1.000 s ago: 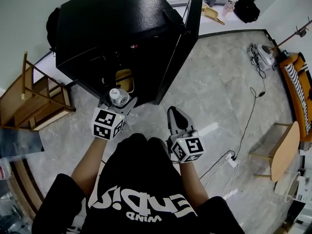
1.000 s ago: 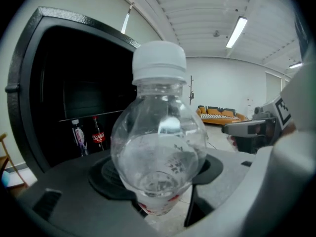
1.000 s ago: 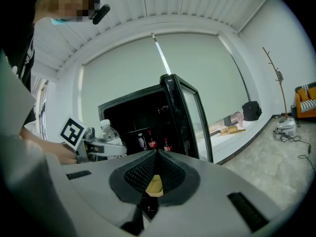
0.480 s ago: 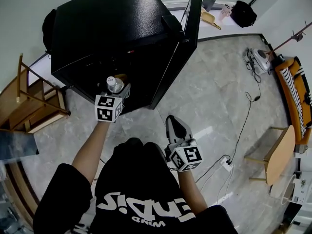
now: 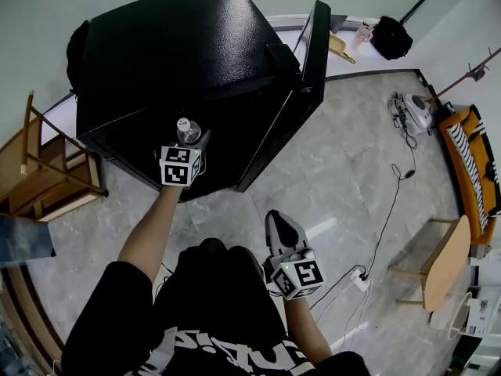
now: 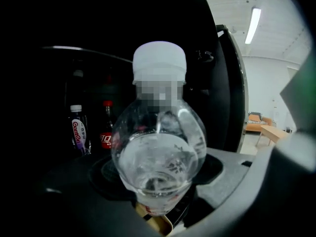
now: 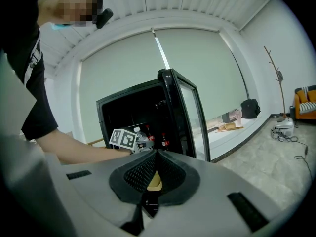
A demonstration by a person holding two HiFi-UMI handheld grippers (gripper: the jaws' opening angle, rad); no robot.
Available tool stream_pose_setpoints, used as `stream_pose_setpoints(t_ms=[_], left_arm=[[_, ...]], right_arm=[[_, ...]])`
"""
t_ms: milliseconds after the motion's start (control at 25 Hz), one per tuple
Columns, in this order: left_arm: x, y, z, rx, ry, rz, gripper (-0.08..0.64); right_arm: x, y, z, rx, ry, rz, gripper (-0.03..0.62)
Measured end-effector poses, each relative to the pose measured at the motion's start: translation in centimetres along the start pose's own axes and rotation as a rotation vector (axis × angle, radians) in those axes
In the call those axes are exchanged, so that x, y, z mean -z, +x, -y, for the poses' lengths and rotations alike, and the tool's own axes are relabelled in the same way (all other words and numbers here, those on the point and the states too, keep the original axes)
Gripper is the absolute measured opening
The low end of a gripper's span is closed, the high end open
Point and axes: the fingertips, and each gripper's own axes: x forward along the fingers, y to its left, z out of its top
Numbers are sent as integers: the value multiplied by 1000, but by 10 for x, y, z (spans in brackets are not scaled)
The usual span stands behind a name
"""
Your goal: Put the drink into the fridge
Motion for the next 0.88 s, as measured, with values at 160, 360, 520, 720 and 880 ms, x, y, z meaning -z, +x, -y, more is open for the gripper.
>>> stream_pose_setpoints(t_ms=[160, 360, 520, 720, 880], left_arm=[[3, 19, -10, -1, -12, -14, 313], [4, 43, -14, 15, 1, -43, 313], [9, 55, -15, 22, 9, -71, 313], [17, 62, -14, 18, 9, -90, 314], [21, 62, -14, 1, 2, -84, 318]], right_arm=[[4, 4, 3, 0, 2, -9, 23], [8, 11, 6, -2, 20, -10, 23], [10, 15, 9, 0, 13, -19, 23], [10, 19, 15, 7, 15, -25, 23], [11, 19, 18, 8, 14, -35, 23]])
